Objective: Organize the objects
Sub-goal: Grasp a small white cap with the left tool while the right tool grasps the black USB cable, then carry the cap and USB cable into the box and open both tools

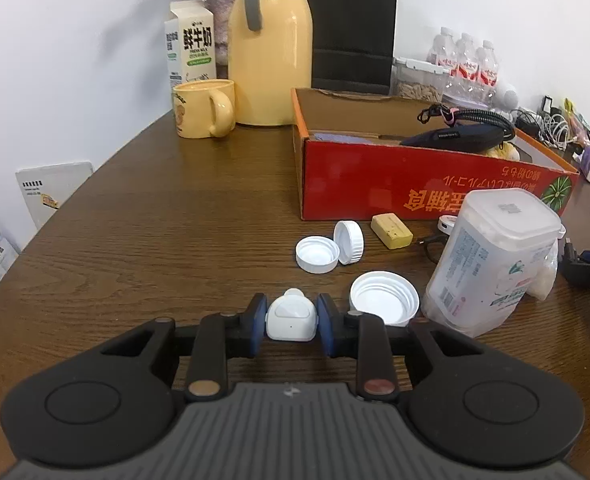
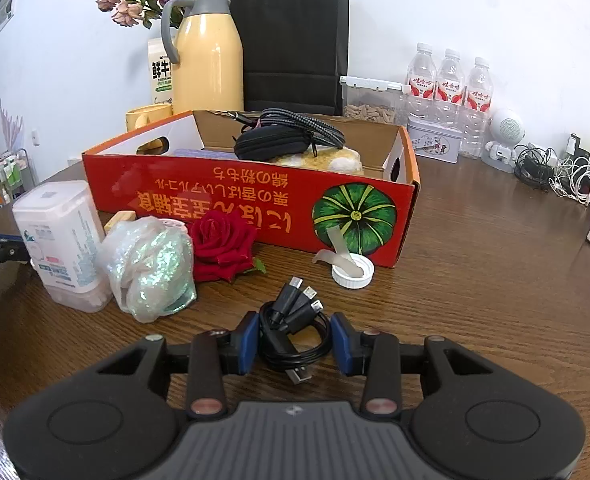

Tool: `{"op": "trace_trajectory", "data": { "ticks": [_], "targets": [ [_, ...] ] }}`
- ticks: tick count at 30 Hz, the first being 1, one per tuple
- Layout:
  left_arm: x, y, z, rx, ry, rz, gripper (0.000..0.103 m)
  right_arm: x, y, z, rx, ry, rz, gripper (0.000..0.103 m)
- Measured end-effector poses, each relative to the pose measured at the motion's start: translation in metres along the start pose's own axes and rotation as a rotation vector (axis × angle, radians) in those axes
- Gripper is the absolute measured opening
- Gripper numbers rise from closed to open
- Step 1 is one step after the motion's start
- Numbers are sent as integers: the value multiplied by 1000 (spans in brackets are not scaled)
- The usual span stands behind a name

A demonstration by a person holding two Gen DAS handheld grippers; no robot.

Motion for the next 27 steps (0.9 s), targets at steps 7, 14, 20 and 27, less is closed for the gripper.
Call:
{"op": "trace_trajectory", "data": {
  "ticks": [7, 14, 20, 27],
  "targets": [
    [0, 14, -2, -37, 27, 1, 28, 4, 4, -3, -17, -7, 12, 37],
    [-2, 31, 6, -85, 28, 6, 28, 8, 13, -9, -43, -8, 17, 37],
    [-7, 45, 21, -129, 13, 12, 28, 12, 25, -3, -79, 11, 30, 37],
    [-19, 56, 46, -194, -2, 6, 28, 19, 38, 19, -138, 41, 37, 37]
  ]
}}
Point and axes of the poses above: each gripper's, at about its wrist camera, not at the fingertips, and y roughly against the way its jaws point, x to its left, z to its top, the point moved 2 cm from there along -y, roughly the way its jaws point, and after that the axes turned 15 degrees about x, right-handed, at the moved point
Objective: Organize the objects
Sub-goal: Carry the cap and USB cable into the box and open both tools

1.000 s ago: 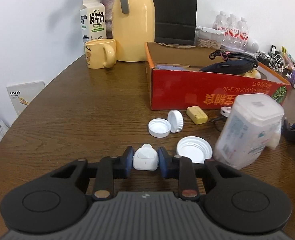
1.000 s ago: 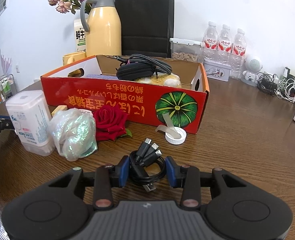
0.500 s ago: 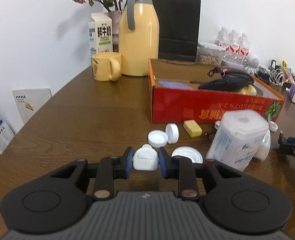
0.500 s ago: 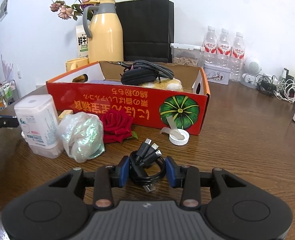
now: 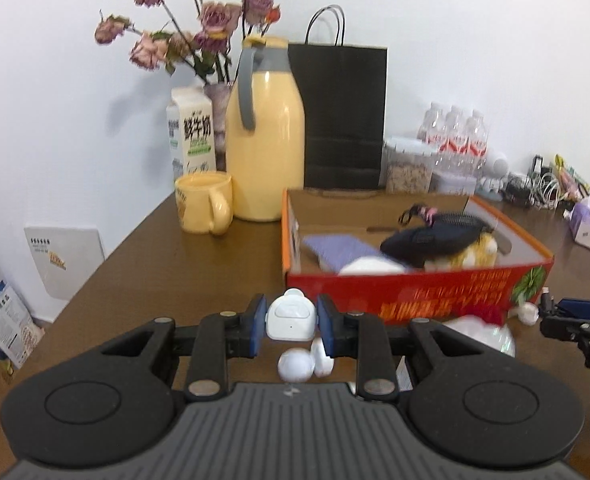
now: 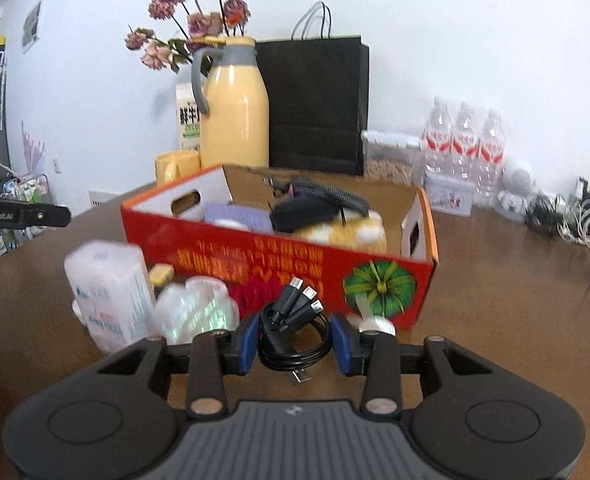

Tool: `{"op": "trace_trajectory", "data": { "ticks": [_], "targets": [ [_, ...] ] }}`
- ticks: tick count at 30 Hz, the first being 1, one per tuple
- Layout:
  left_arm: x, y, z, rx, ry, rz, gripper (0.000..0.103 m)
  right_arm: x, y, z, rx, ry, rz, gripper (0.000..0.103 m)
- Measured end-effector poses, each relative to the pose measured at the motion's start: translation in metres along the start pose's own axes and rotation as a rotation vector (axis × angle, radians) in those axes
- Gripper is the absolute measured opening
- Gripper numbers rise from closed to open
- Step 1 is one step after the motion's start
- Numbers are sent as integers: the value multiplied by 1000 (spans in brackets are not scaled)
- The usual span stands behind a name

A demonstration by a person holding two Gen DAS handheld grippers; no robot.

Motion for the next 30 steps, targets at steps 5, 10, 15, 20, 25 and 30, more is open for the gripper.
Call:
{"op": "trace_trajectory", "data": {
  "ticks": [5, 10, 15, 20, 25, 30],
  "targets": [
    [-12, -3, 21, -27, -16, -16, 28, 7, 0, 24, -41, 26, 8, 37],
    [-24, -6, 44, -60, -30, -43, 28, 15, -6, 52, -70, 54, 18, 37],
    [-37, -16, 67, -93, -53, -60, 28, 26, -21, 78, -67, 84, 39, 37],
    [-49, -34, 88, -94, -79, -64, 28, 37, -43, 102, -36, 100, 58, 37],
    [-52, -57, 101, -71, -86, -62, 28, 42, -69, 123, -3, 107, 70, 37],
    [-49, -81, 111, -47, -65, -68, 28, 46, -89, 137, 9, 129, 65, 37]
  ]
}}
Point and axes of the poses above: each gripper's, at about its wrist camera, not at the fingertips, and y roughly against the way its jaws point, x to its left, z to its top, the point moved 2 cm from there along -y, roughly the way its jaws point, and after that the axes turned 15 degrees about x, right-handed, at the moved point
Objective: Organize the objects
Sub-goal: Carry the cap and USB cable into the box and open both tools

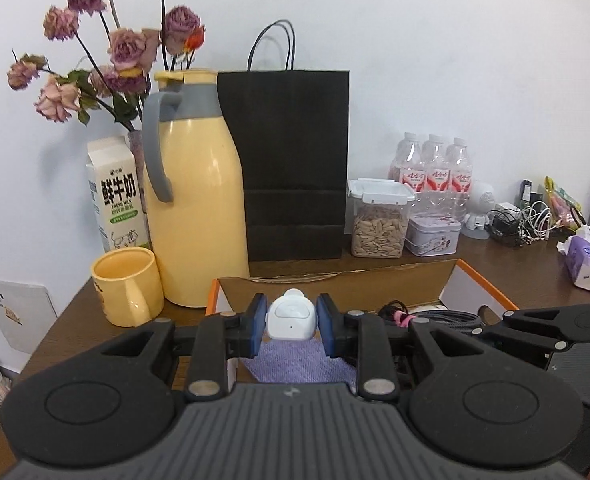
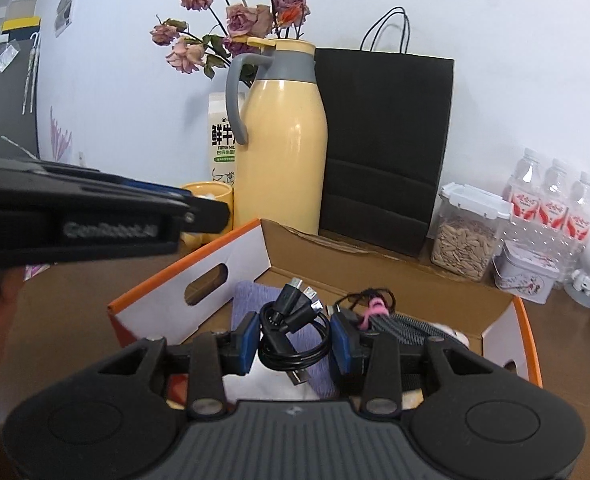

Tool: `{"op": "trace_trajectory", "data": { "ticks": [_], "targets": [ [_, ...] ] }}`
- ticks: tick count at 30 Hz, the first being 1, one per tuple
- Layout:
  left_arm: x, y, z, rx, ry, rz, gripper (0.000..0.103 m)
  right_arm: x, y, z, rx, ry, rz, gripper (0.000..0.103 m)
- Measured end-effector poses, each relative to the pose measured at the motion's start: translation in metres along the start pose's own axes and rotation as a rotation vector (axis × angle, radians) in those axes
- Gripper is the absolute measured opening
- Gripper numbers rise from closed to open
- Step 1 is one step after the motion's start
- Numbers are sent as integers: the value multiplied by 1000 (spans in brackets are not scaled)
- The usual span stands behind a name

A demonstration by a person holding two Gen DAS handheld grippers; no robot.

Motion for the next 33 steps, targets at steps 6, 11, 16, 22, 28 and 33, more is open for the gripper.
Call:
{"op": "trace_trajectory", "data": {
  "ticks": [6, 11, 16, 22, 28, 33],
  "targets": [
    [7, -29, 1, 68, 34, -5, 28, -2, -22, 6, -2, -7, 21, 37],
    [13, -36, 0, 91, 51, 4, 28, -6, -33, 2, 28, -12, 26, 37],
    [10, -35, -2, 98, 40, 10, 55, -7, -34, 0, 39, -12, 19, 38],
    [4, -32, -3, 75, 15, 53, 103, -7, -33, -1, 32, -13, 10, 79],
    [1, -33, -3, 80, 9, 70, 103, -6, -33, -1, 36, -8, 27, 103],
    [2, -31, -3, 76, 16, 74, 103, -4, -33, -2, 40, -6, 22, 103]
  ]
}}
Point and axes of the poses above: each gripper's, at about its wrist camera, not at the fingertips, and y roughly against the way its jaws point, x to its left, z to its top, the point moved 2 cm from there along -y, roughly the way its jaws point, and after that the axes turned 15 degrees about x, right-handed, at the moved point
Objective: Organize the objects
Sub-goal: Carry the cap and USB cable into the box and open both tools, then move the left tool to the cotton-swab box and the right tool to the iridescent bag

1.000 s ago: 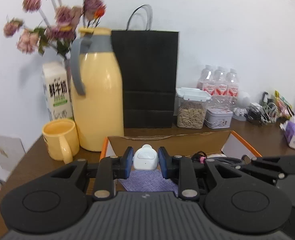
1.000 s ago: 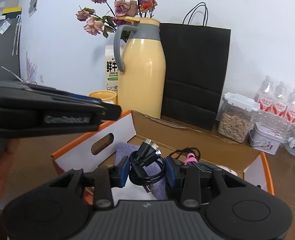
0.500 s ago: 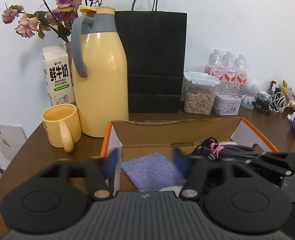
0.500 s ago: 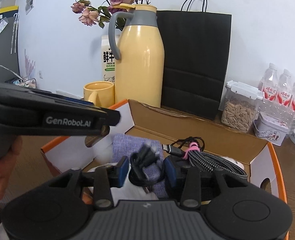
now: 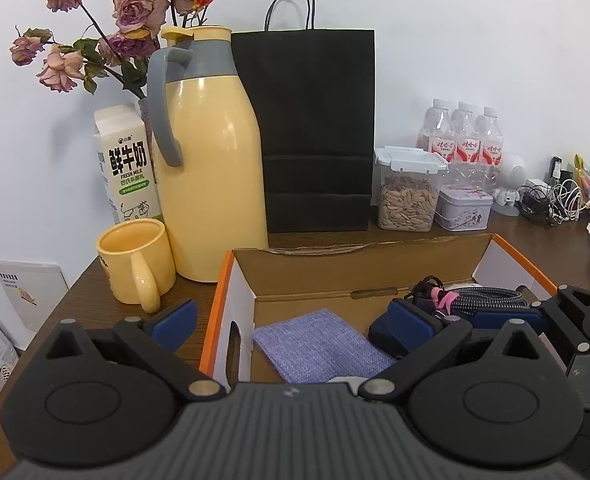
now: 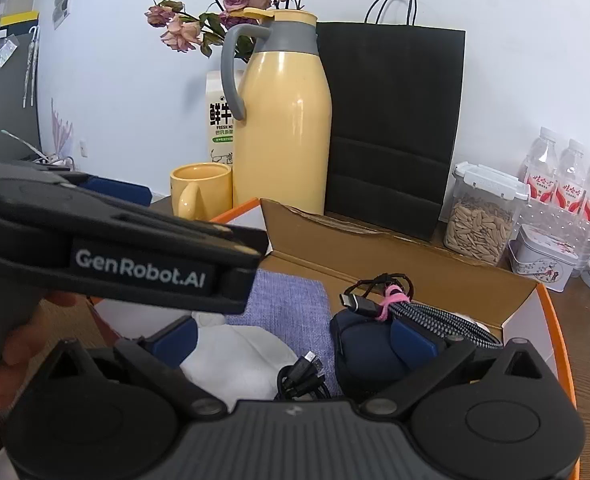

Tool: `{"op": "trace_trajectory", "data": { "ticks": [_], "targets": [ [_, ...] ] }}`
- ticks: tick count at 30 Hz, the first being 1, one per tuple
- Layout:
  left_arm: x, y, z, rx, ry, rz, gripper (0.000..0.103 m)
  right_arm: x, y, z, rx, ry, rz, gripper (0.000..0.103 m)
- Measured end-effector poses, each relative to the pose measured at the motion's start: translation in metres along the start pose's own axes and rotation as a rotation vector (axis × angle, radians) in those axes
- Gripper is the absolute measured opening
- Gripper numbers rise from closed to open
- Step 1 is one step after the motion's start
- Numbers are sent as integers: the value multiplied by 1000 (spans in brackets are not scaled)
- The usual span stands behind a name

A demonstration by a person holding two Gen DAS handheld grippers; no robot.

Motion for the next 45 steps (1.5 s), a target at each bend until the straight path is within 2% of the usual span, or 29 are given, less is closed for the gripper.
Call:
{"op": "trace_trajectory", "data": {
  "ticks": [7, 16, 33, 45],
  "targets": [
    [-1, 8, -2, -12, 4, 1, 103, 0, 7, -1, -7, -3, -10, 103],
    [0, 38, -13, -42, 34, -4, 103, 3, 31, -9, -30, -2, -27, 103],
    [-4, 103, -50, -47, 48, 27, 103, 4, 99, -48, -65, -40, -72, 103],
    [-12, 122, -85, -8, 51, 50, 103, 3, 122, -89, -33, -59, -86, 103]
  ]
}}
Point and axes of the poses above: each gripper's, at about its wrist camera, not at the fingertips, and y roughly against the way its jaws point, x to its left, z to its top, the point moved 2 cm from there along -y, roughly the way its jaws point, and after that the axes turned 15 degrees about x, right-handed, at the moved point
